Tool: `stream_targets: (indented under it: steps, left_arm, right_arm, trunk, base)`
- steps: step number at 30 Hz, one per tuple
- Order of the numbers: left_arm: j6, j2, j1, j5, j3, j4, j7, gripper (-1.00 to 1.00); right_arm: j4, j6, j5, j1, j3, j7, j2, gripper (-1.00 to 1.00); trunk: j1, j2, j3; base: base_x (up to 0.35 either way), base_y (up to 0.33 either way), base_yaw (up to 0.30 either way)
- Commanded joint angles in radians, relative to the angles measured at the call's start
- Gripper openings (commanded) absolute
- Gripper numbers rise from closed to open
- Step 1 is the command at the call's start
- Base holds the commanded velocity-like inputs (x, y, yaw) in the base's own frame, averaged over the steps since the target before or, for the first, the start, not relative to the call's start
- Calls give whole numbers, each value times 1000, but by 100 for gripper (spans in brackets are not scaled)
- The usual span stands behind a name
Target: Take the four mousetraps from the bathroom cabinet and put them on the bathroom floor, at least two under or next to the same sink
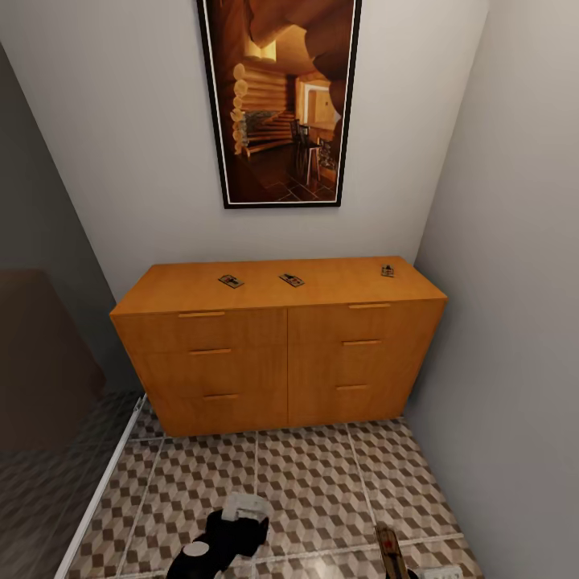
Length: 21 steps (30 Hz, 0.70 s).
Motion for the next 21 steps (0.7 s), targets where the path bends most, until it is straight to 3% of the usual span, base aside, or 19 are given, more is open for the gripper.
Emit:
stream_targets:
  steps: [1, 6, 9, 13, 16, 17, 18, 21]
  left_arm:
    - [22, -1, -29, -5, -8, -13, 2, 100]
    - [95, -3, -115, -9, -18, -48, 9, 100]
    - [135, -4, -162, -12, -20, -86, 54, 100]
    - [153, -4, -185, -12, -22, -136, 110, 100]
    - [155, -4, -188, -12, -30, -149, 119, 100]
    - [155, -3, -189, -12, -41, -152, 121, 100]
    - [156, -3, -190, -12, -78, -158, 124, 100]
    - [156, -2, -191, -12, -99, -167, 126, 100]
  right_arm:
    - [0, -4, -15, 0, 8, 0, 0, -100]
    - [-3, -6, -18, 1, 8, -16, 2, -100]
    - [-4, -6, -19, 1, 8, -18, 3, -100]
    - [-5, -6, -19, 1, 8, -19, 5, -100]
    - [-6, -6, -19, 1, 8, -20, 7, -100]
    - [-6, -6, -19, 1, 8, -21, 7, -100]
    - [-6, -5, -18, 1, 8, -22, 7, -100]
    - [-7, -4, -15, 1, 8, -22, 8, -100]
  trunk:
    - [0, -1, -1]
    - [0, -1, -1]
    - [0, -1, -1]
    - [0, -1, -1]
    - [0, -1, -1]
    - [0, -1, -1]
    - [0, -1, -1]
    - [0, -1, -1]
  base:
    - [0, 0, 0]
    - [0, 0, 0]
    - [0, 0, 0]
    - [0, 0, 0]
    - [0, 0, 0]
    - [0, 0, 0]
    - [0, 0, 0]
    - [0, 0, 0]
